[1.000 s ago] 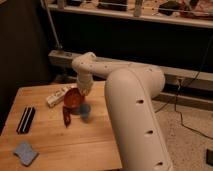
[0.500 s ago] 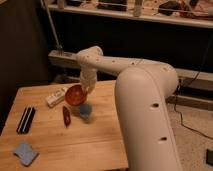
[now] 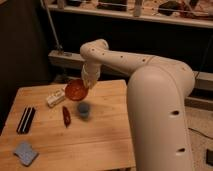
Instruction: Pick up the ceramic bowl
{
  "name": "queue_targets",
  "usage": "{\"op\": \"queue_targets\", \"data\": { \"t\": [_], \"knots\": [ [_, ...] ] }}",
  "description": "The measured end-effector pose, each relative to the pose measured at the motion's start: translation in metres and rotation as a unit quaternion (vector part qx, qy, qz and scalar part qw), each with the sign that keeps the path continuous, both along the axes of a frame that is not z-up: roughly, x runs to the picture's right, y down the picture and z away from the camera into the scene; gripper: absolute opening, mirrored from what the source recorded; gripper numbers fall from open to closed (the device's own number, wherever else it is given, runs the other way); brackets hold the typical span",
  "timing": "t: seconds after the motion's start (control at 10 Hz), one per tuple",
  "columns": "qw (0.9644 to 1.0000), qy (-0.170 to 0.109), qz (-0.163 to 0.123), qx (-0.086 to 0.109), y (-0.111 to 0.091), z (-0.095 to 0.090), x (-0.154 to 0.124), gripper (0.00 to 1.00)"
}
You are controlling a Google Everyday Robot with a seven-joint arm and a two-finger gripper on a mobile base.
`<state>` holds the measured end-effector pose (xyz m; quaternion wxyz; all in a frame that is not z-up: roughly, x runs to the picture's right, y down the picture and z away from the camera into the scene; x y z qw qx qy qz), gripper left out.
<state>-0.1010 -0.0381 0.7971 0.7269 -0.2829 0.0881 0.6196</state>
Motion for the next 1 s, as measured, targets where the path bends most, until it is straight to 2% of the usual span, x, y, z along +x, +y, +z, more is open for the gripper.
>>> {"op": "queue_targets", "data": {
  "t": [0.4,0.7,1.0],
  "knots": [
    [0.9995,0.005,0.011,0.028,-0.008,-0.024,0.008,0.0],
    [0.9987,0.003,0.036,0.034,-0.01,-0.035,0.021,0.0],
    [0.9988,0.001,0.036,0.033,-0.009,-0.035,0.017,0.0]
  ]
}}
